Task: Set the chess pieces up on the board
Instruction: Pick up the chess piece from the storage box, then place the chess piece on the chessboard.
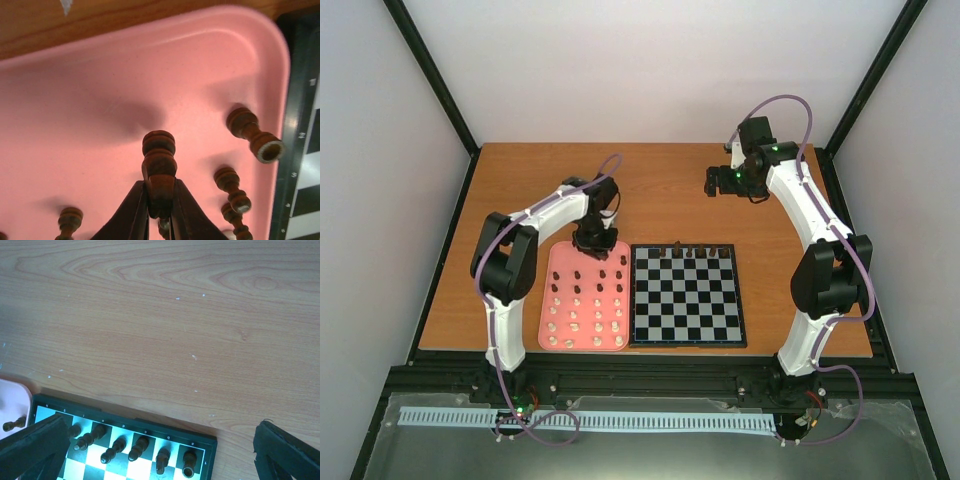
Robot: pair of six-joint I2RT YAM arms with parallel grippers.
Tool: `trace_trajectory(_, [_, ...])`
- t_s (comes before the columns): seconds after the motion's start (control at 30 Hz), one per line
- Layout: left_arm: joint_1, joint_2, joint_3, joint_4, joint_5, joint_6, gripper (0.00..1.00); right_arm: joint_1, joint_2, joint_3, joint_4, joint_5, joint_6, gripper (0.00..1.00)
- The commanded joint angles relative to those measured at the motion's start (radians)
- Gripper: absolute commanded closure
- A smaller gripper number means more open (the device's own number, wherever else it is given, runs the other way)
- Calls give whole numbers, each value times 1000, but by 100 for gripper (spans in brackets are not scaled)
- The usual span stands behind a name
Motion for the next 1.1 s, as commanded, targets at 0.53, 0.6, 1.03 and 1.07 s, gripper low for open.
trace_trajectory(0.53, [-190,183,452,-218,86,48,92,-5,-7,-3,4,10,-11,0])
trace_trajectory(0.6, [-194,204,472,-222,90,48,92,-5,-6,-3,4,10,-11,0])
trace_trajectory(1.03, [-207,307,580,-224,122,40,92,-6,-7,-12,6,16,-19,0])
trace_trajectory(1.07, [-208,310,582,-222,123,39,92,-7,-7,-12,6,14,-19,0])
